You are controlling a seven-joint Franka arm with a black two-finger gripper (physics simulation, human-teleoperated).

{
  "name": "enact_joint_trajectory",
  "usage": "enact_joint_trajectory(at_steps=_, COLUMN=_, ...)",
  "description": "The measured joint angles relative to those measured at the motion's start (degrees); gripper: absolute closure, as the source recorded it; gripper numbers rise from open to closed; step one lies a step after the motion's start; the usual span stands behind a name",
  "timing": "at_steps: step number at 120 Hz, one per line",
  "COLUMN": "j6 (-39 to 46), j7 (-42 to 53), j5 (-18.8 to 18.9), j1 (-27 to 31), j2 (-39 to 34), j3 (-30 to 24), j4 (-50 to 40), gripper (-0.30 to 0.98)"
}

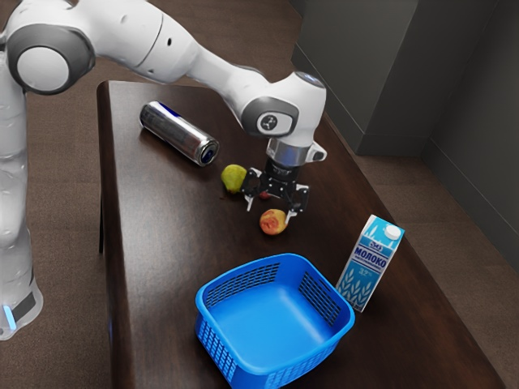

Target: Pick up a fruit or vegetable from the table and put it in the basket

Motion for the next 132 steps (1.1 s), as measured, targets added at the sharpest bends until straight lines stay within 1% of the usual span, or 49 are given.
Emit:
enact_joint_trajectory(at_steps=30, j6=0.59, j7=-1.41, j5=-1.74, j1=-0.48, j2=0.91, j3=0.00, j4=0.36, gripper=0.00)
enact_joint_trajectory(at_steps=75, j6=0.86, j7=-3.06, j5=-1.76, j1=-0.44, j2=3.08, j3=0.00, j4=1.98, gripper=0.00)
enact_joint_trajectory(at_steps=119, j6=0.97, j7=-3.97, j5=-1.80, j1=-0.49, j2=3.56, j3=0.00, j4=2.11, gripper=0.00)
enact_joint_trajectory(at_steps=124, j6=0.97, j7=-4.06, j5=-1.81, j1=-0.51, j2=3.59, j3=0.00, j4=2.11, gripper=0.03)
enact_joint_trajectory(at_steps=132, j6=0.98, j7=-4.42, j5=-1.83, j1=-0.62, j2=3.61, j3=0.00, j4=2.11, gripper=0.17)
